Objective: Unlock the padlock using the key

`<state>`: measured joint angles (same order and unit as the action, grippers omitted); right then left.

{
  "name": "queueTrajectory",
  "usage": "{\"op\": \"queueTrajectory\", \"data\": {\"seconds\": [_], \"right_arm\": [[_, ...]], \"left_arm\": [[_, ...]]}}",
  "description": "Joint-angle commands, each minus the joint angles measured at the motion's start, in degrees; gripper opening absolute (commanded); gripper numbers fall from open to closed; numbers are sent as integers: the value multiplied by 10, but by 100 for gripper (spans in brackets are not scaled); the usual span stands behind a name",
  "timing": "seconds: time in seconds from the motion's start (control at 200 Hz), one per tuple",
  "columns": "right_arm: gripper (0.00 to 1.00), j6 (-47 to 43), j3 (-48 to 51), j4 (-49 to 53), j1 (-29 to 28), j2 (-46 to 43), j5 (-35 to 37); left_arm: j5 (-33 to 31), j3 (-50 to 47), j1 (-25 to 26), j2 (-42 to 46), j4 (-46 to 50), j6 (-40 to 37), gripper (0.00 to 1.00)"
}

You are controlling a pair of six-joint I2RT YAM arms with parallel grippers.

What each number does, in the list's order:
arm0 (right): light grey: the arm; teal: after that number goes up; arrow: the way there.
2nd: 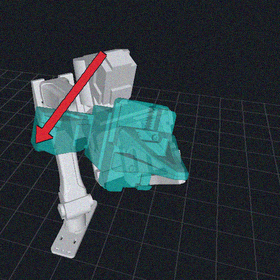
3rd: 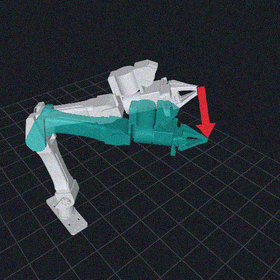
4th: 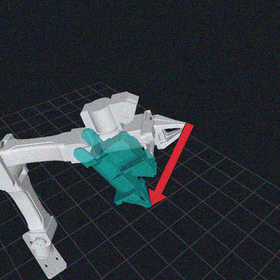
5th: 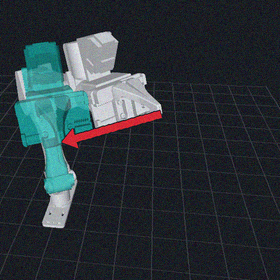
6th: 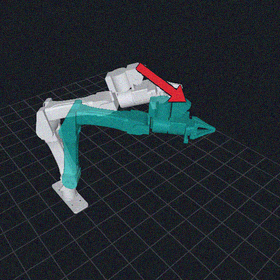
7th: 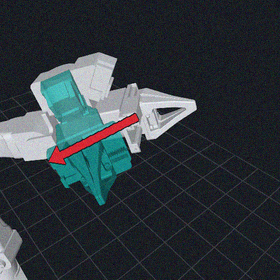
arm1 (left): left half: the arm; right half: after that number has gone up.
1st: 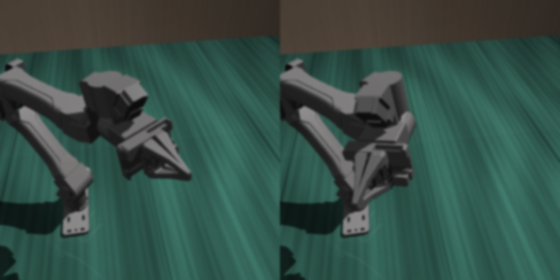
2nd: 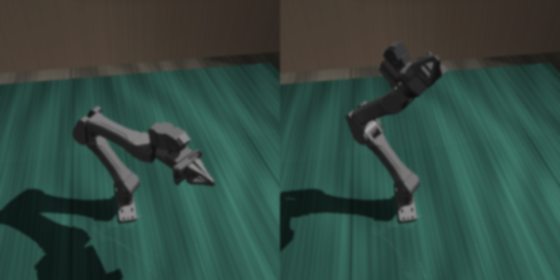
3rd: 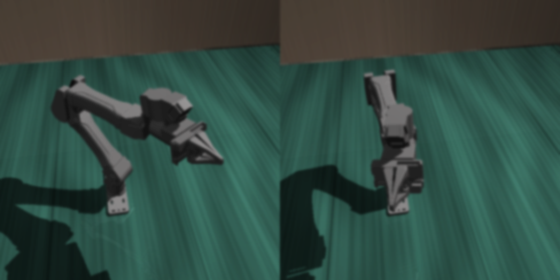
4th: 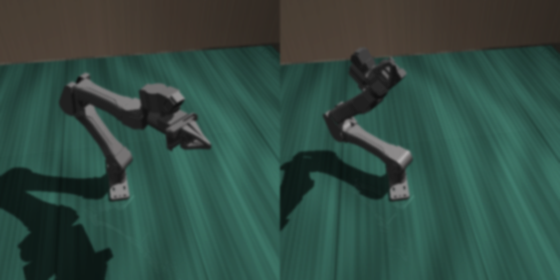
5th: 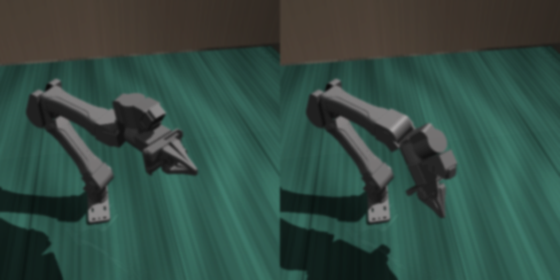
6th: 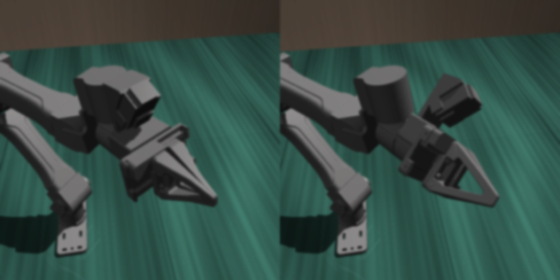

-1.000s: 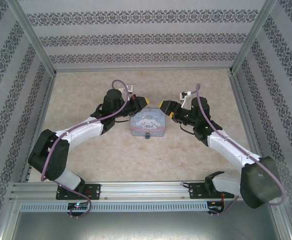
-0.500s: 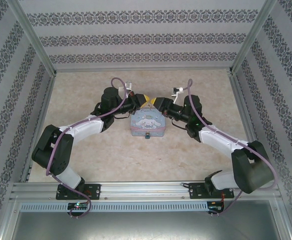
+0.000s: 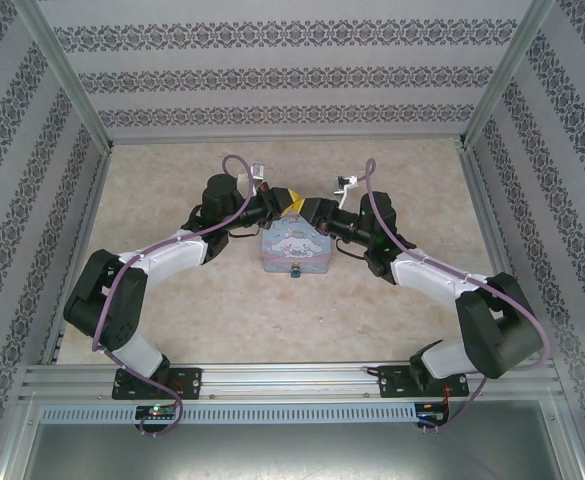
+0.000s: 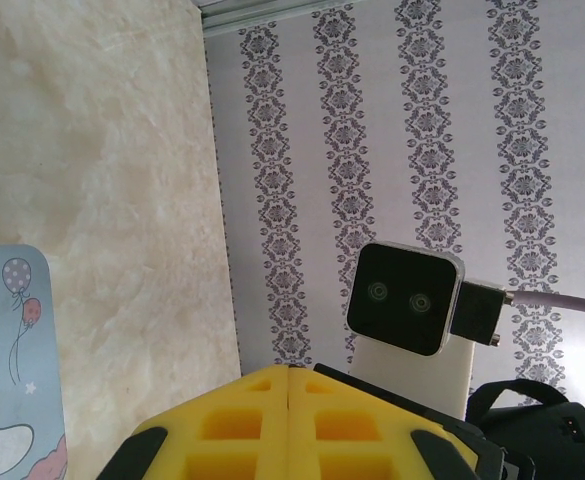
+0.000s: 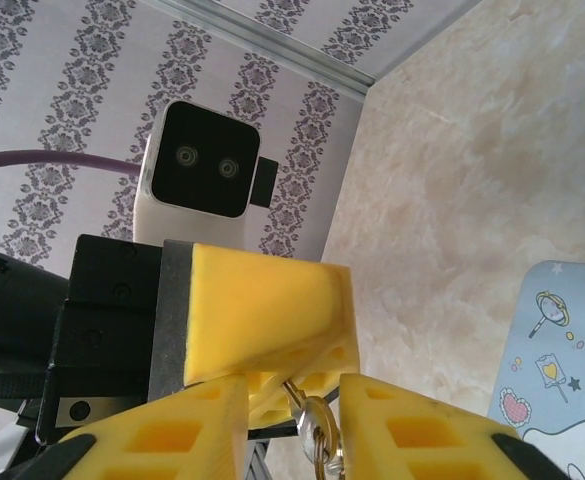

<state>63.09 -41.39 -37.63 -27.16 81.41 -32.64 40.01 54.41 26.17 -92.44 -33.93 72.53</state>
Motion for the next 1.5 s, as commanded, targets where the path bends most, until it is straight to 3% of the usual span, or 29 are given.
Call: {"op": "queueTrajectory", "data": {"seconds": [0.0, 0.505, 0.645, 0.699, 0.789, 0.829, 0.874, 1.009, 1.284, 1.494], "right_arm": [[28, -3, 11, -31, -4, -7, -11], [0, -9, 23, -31, 1, -16, -26], [0, -8, 24, -30, 1, -18, -29], [0, -5, 28, -29, 1, -20, -25], [0, -2, 39, -29, 1, -29, -15], [0, -1, 44, -26, 1, -33, -10], [0, 0, 49, -24, 1, -38, -4], [0, 12, 60, -24, 0, -44, 13], [0, 41, 72, -37, -17, -41, 65], [0, 61, 67, -42, -29, -34, 89]], "left_arm": [[14, 21, -2, 9, -9, 0, 0], [26, 33, -2, 5, 39, -11, 0], [22, 34, -2, 9, 57, -18, 0], [15, 35, -2, 12, 67, -23, 23], [-1, 27, -2, 24, 70, -23, 53], [-11, 22, -2, 32, 74, -23, 63], [-23, 19, -2, 39, 77, -22, 67], [-46, -2, -2, 53, 69, -11, 66], [-72, -36, 13, 58, 34, 9, 53], [-91, -42, 25, 47, 20, 15, 48]]}}
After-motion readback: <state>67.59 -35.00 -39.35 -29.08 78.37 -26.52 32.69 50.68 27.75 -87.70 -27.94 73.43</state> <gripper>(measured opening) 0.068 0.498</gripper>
